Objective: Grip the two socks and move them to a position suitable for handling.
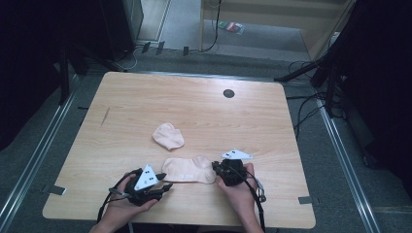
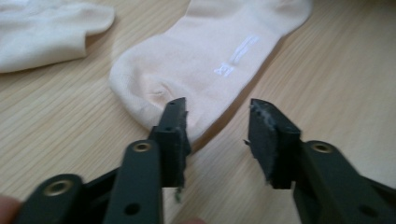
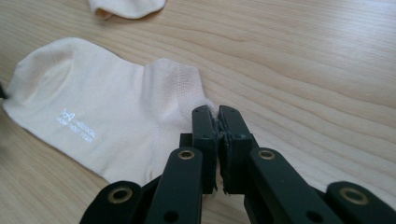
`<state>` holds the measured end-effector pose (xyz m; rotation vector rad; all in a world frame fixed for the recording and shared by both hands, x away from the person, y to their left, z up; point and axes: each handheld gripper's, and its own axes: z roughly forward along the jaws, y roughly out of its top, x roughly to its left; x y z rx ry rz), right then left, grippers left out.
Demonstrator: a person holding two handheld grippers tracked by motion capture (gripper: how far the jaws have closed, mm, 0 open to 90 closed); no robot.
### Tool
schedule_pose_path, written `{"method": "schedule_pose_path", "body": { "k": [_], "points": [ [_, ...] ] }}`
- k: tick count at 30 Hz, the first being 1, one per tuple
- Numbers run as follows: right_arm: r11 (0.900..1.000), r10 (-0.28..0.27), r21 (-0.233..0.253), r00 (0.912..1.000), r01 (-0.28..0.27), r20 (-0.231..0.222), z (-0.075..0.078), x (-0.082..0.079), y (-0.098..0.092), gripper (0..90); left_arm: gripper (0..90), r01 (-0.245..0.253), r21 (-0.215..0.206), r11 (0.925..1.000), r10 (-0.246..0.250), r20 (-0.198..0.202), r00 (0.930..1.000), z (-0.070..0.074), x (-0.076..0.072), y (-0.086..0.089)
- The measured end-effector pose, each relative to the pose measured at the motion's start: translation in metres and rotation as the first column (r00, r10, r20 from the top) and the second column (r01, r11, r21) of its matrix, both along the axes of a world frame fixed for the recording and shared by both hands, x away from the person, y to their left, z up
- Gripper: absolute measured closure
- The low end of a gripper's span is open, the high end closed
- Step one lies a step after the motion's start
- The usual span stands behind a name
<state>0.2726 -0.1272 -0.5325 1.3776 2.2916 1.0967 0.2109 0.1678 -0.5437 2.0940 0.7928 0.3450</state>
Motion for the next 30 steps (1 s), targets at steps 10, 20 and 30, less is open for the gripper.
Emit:
{"method": "schedule_pose_path", "body": {
  "k": [10, 20, 30],
  "points": [
    [0.999, -0.004, 0.035, 0.9996, 0.003, 0.029, 0.004, 0.002, -0.007, 86.4, 61.6, -0.267, -0.182, 0.9465, 0.239, -0.162, 0.9575, -0.003, 0.038, 0.017],
    [0.999, 0.018, 0.041, 0.9993, -0.02, 0.032, 0.011, -0.006, -0.009, 86.2, 90.0, -0.242, -0.034, 0.9697, 0.236, -0.127, 0.9635, 0.002, 0.04, -0.008],
    [0.995, 0.026, 0.099, 0.9987, -0.03, 0.043, 0.019, -0.023, -0.017, 87.6, 90.0, -0.232, -0.049, 0.9714, 0.227, -0.096, 0.9692, 0.02, 0.018, 0.022]
  ]
}}
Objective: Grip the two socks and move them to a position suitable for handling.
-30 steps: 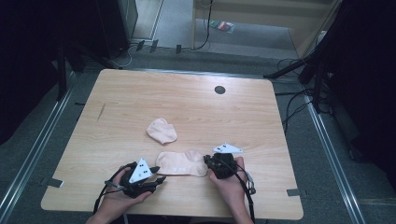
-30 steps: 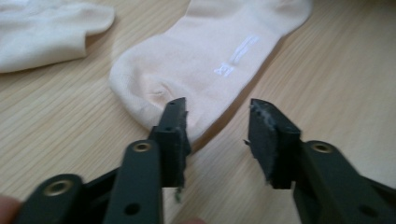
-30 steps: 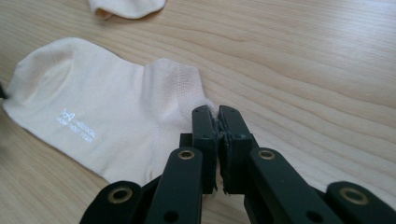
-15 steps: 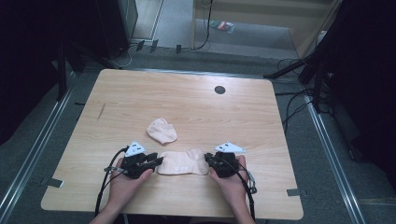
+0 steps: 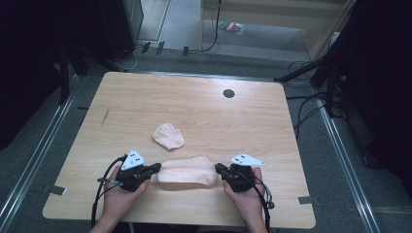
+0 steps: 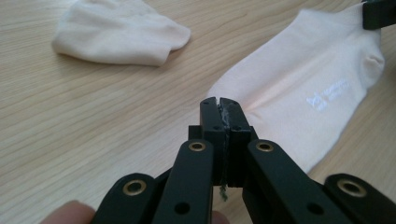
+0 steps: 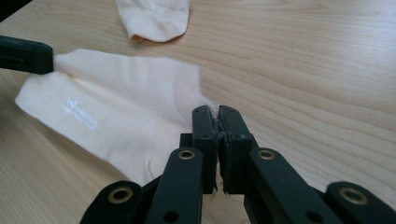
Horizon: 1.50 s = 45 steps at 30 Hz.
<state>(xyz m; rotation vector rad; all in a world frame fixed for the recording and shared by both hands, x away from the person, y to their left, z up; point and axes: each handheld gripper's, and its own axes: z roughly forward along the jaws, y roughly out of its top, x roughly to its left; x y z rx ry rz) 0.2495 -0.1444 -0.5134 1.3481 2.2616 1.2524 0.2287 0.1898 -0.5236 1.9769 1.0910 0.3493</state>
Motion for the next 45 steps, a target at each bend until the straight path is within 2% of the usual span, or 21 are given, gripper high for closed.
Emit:
{"method": "schedule_pose_path", "body": {
  "k": [4, 5, 6, 8, 12, 17, 24, 29, 31, 37, 40, 43, 45],
  "points": [
    [1.0, -0.01, -0.027, 0.9998, 0.01, -0.014, -0.001, -0.002, 0.0, 88.8, 90.0, 0.001, 0.071, 0.9975, -0.002, 0.016, 0.9999, 0.001, -0.004, 0.004],
    [0.999, -0.009, -0.033, 0.9997, 0.009, -0.023, -0.002, -0.002, 0.001, 88.8, 90.0, 0.003, 0.073, 0.9973, -0.004, 0.013, 0.9999, 0.001, -0.004, 0.003],
    [0.999, -0.008, -0.033, 0.9994, 0.007, -0.033, -0.002, -0.002, 0.002, 88.8, 90.0, 0.008, 0.069, 0.9976, -0.008, 0.01, 0.9999, 0.0, -0.005, 0.003],
    [0.999, 0.002, -0.037, 0.999, -0.004, -0.044, -0.005, -0.003, 0.005, 88.8, 90.0, 0.052, 0.052, 0.9973, -0.052, 0.0, 0.9987, -0.003, -0.005, 0.002],
    [0.998, 0.048, -0.033, 0.9967, -0.051, -0.064, -0.009, -0.004, 0.009, 88.6, 90.0, 0.084, 0.019, 0.9963, -0.084, 0.002, 0.9965, -0.006, -0.007, -0.001],
    [0.997, 0.067, -0.037, 0.9945, -0.071, -0.08, -0.012, -0.003, 0.011, 88.6, 90.0, 0.101, 0.038, 0.9941, -0.102, 0.001, 0.9948, -0.008, -0.008, -0.007],
    [0.996, 0.069, -0.044, 0.9938, -0.073, -0.087, -0.014, -0.003, 0.012, 88.4, 90.0, 0.104, 0.065, 0.9925, -0.104, 0.003, 0.9946, -0.01, -0.008, -0.01],
    [0.995, 0.065, -0.076, 0.9943, -0.071, -0.084, -0.016, -0.003, 0.012, 88.4, 90.0, 0.096, 0.096, 0.9908, -0.096, -0.004, 0.9954, -0.013, -0.007, -0.008],
    [0.994, 0.06, -0.09, 0.9945, -0.068, -0.086, -0.017, -0.003, 0.012, 88.4, 90.0, 0.092, 0.096, 0.9911, -0.092, -0.009, 0.9957, -0.014, -0.006, -0.007],
    [0.993, 0.057, -0.095, 0.994, -0.066, -0.093, -0.018, -0.003, 0.011, 88.5, 90.0, 0.092, 0.11, 0.9897, -0.092, -0.01, 0.9957, -0.015, -0.005, -0.004],
    [0.994, 0.05, -0.097, 0.9941, -0.059, -0.096, -0.017, -0.002, 0.008, 88.4, 90.0, 0.094, 0.102, 0.9903, -0.093, -0.017, 0.9955, -0.015, -0.004, -0.004],
    [0.994, 0.054, -0.09, 0.9937, -0.063, -0.099, -0.017, -0.003, 0.008, 87.7, 90.0, 0.116, 0.093, 0.9889, -0.114, -0.022, 0.9932, -0.015, -0.005, -0.006],
    [0.996, 0.064, -0.059, 0.9937, -0.069, -0.092, -0.017, -0.002, 0.008, 81.2, 89.9, 0.115, 0.067, 0.9911, -0.114, -0.023, 0.9932, -0.015, -0.005, -0.005]
  ]
}}
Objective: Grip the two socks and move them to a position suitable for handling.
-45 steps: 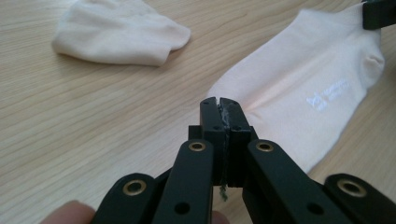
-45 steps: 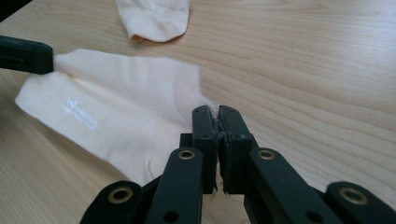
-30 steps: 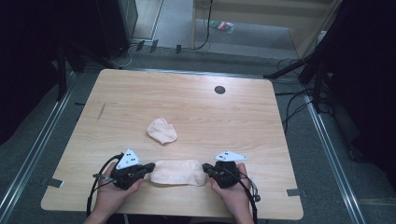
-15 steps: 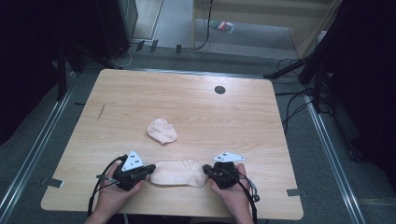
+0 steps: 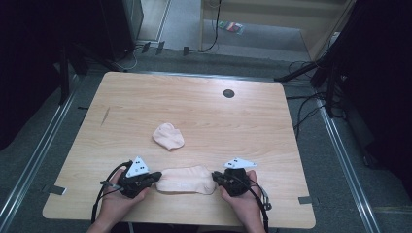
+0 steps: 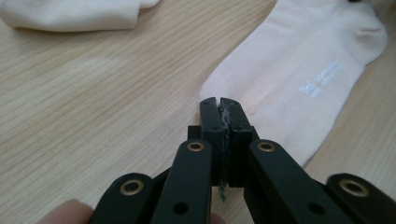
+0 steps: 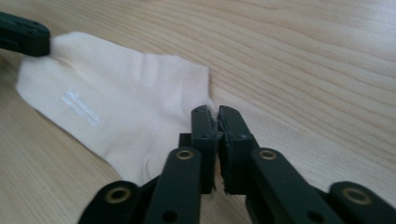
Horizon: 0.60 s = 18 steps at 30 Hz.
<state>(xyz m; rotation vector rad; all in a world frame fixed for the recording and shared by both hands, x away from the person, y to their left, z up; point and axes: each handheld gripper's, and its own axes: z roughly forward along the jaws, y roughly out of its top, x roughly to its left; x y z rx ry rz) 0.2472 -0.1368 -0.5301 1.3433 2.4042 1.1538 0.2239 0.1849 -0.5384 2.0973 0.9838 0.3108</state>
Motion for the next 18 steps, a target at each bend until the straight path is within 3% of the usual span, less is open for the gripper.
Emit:
{"method": "schedule_pose_path", "body": {
  "k": [1, 4, 7, 13, 15, 18],
  "points": [
    [1.0, 0.003, 0.012, 1.0, -0.003, 0.002, 0.0, 0.0, -0.001, 76.4, 88.2, 0.001, -0.014, 0.9999, -0.001, 0.0, 1.0, 0.0, 0.001, 0.001],
    [0.998, -0.004, 0.061, 1.0, 0.004, 0.007, 0.002, 0.002, -0.007, 67.0, 68.0, 0.004, -0.073, 0.9974, -0.005, -0.018, 0.9998, -0.002, 0.003, 0.005],
    [0.996, -0.028, 0.089, 0.9994, 0.025, 0.022, 0.004, 0.003, -0.013, 57.3, 53.1, -0.022, -0.107, 0.994, 0.022, 0.001, 0.9997, 0.0, 0.004, 0.007],
    [0.99, -0.086, 0.122, 0.994, 0.077, 0.068, 0.006, 0.006, -0.016, 38.2, 43.1, -0.09, -0.146, 0.9851, 0.095, 0.028, 0.9951, 0.0, 0.005, 0.009],
    [0.988, -0.106, 0.124, 0.9915, 0.096, 0.076, 0.007, 0.006, -0.017, 34.9, 41.7, -0.143, -0.158, 0.977, 0.153, 0.051, 0.9869, -0.002, 0.013, 0.011],
    [0.981, -0.138, 0.147, 0.9877, 0.127, 0.073, 0.008, 0.008, -0.02, 32.3, 39.9, -0.207, -0.177, 0.9623, 0.216, 0.031, 0.976, -0.005, 0.027, 0.015]
  ]
}}
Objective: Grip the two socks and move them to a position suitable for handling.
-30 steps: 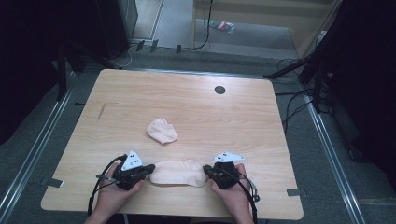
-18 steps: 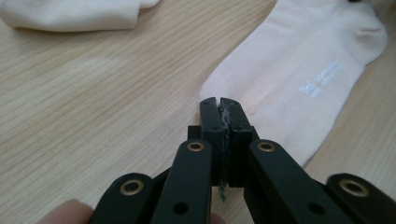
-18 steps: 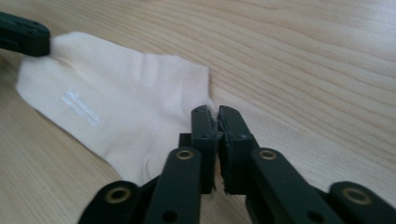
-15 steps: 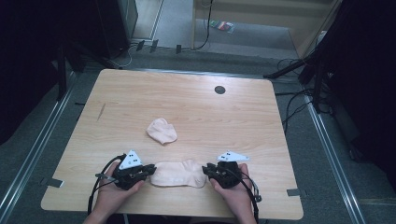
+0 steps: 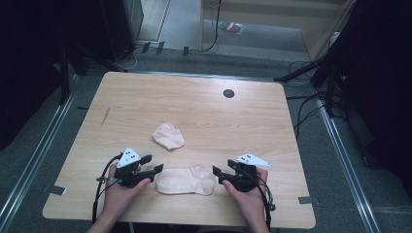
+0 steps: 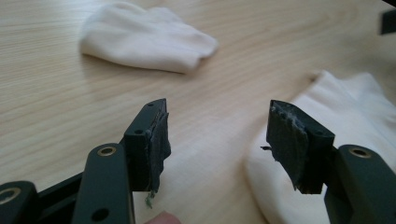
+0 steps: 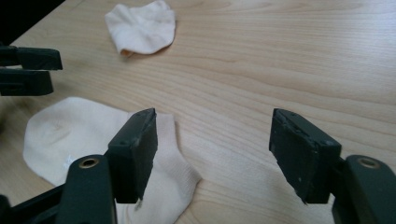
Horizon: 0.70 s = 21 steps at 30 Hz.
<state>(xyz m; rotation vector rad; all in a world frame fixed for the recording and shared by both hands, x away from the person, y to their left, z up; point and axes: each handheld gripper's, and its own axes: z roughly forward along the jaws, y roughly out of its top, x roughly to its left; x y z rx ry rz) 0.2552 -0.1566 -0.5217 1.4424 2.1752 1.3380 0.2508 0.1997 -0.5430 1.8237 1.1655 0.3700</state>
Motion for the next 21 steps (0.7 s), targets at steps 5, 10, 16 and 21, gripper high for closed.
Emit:
{"method": "schedule_pose_path", "body": {
  "k": [5, 10, 16, 21],
  "points": [
    [1.0, -0.017, 0.005, 0.9998, 0.017, 0.003, 0.003, 0.001, -0.004, 32.6, 39.8, -0.099, -0.023, 0.9949, 0.099, -0.001, 0.9951, 0.005, 0.023, 0.0],
    [1.0, -0.011, 0.004, 0.9999, 0.011, -0.007, 0.002, 0.002, -0.005, 33.4, 39.2, -0.161, 0.037, 0.9863, 0.16, 0.012, 0.987, 0.011, 0.05, -0.007],
    [1.0, -0.005, 0.008, 0.9999, 0.005, -0.009, 0.002, 0.003, -0.006, 33.7, 35.4, -0.176, 0.082, 0.981, 0.182, -0.066, 0.9811, 0.003, 0.085, -0.01],
    [1.0, -0.007, 0.006, 0.9999, 0.008, -0.009, 0.001, 0.004, -0.006, 34.0, 35.7, -0.176, 0.149, 0.973, 0.189, -0.076, 0.979, -0.005, 0.096, -0.018]
  ]
}}
